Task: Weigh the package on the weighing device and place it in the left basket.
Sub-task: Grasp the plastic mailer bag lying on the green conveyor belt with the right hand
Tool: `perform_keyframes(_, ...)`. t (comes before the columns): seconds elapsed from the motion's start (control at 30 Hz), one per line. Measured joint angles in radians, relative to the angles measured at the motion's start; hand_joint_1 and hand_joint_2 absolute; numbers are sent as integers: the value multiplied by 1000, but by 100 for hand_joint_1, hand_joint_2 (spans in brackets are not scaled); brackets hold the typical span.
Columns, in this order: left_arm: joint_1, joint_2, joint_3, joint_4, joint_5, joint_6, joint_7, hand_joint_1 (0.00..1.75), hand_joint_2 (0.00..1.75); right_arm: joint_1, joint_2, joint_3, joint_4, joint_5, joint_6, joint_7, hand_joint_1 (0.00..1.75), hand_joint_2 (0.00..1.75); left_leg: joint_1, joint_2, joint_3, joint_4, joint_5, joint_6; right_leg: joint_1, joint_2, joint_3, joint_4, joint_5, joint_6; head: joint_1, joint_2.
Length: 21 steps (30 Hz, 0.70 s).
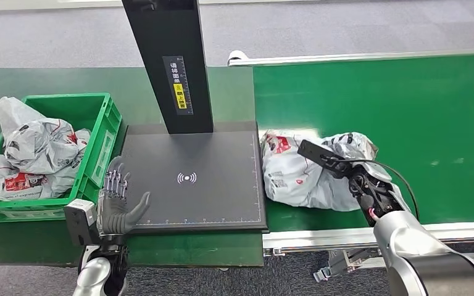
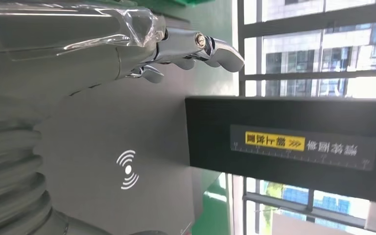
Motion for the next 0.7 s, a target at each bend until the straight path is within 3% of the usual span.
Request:
perform_keyframes(0.23,34,-3,29,-61,1,31,-25,0,175,14,32,-121,-145,-303,-366,-302,175,175,0,-1,0,0,0,0,0,-1,-1,0,0,0,0,0)
perform_keyframes(0.5,41,-3,36,-95,0,79,-58,0,175,88,44,-189,-371,-545,-550,-512,175,175,0,-1,0,0,0,0,0,-1,0,0,0,0,0,0)
perform_keyframes(0.7,38,-3,39,-102,3,108,-82,0,175,147,45,-190,-518,-606,-603,-565,175,175,0,0,0,0,0,0,0,0,-1,0,0,0,0,0)
